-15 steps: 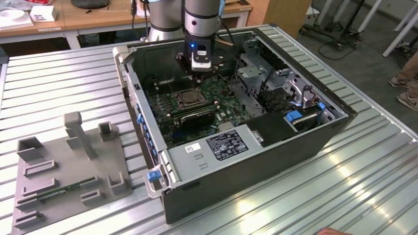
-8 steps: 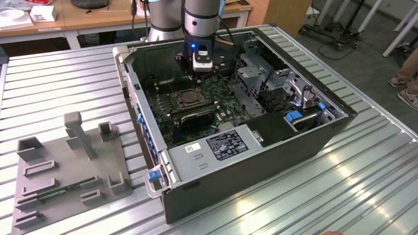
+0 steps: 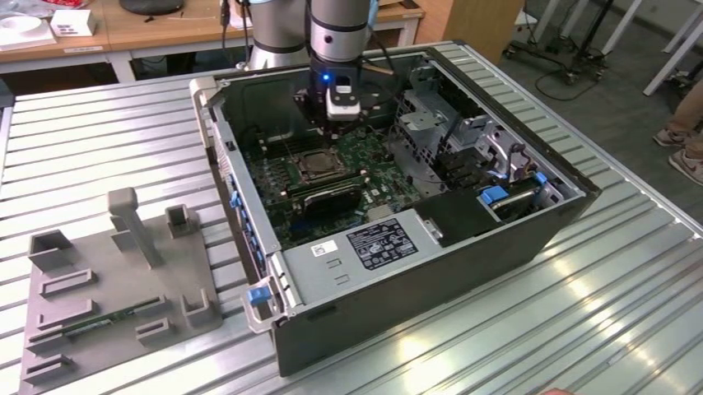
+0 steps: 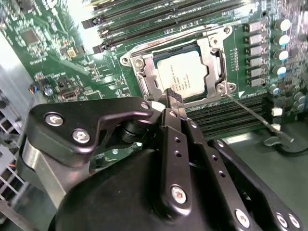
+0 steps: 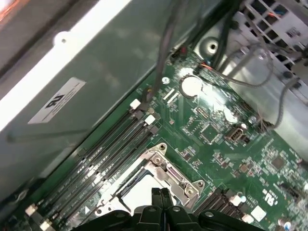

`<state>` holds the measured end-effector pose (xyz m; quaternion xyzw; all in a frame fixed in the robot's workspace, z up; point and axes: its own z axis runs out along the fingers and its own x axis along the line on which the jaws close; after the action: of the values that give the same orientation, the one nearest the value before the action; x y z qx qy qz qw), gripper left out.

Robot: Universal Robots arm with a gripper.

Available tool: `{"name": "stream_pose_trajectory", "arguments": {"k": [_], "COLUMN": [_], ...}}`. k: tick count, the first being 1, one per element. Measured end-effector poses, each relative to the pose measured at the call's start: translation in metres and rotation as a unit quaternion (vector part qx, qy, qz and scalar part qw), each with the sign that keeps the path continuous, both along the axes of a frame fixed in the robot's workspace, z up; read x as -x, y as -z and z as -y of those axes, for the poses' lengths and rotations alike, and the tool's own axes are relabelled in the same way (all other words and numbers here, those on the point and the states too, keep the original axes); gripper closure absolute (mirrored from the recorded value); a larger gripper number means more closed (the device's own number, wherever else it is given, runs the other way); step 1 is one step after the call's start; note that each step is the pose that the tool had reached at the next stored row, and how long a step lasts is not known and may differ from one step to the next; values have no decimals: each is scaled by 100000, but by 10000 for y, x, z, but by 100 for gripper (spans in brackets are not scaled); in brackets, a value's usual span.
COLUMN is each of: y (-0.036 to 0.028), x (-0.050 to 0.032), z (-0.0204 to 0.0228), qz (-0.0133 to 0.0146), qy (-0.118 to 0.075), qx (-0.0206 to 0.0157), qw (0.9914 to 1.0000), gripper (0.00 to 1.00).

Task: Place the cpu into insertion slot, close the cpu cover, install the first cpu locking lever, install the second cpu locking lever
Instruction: 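Close the cpu cover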

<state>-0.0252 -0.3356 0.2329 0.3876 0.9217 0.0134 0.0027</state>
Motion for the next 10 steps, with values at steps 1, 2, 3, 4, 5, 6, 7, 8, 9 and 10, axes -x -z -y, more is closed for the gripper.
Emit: {"name": "stream_pose_trajectory", "arguments": {"k": [1,2,3,4,5,6,7,8,9,10], "y": [1,2,3,4,5,6,8,9,10,12], "x": [0,0,0,0,0,0,0,0,0,0], "z": [0,0,0,0,0,0,0,0,0,0], "qz": [-1,-2,-2,1,0,0,1,-1,-3,0], "qy": [-897,-1855,-2750,-3649,-4552,-5445,-6352,-7322,-8222,-9661], "qx": [-2,-1,-2,-3,-1,-2,-4,-2,-1,-2], "qw": [99996,99983,99962,99933,99896,99852,99798,99732,99661,99532], "gripper": [90,90,90,90,90,90,90,90,90,90]}}
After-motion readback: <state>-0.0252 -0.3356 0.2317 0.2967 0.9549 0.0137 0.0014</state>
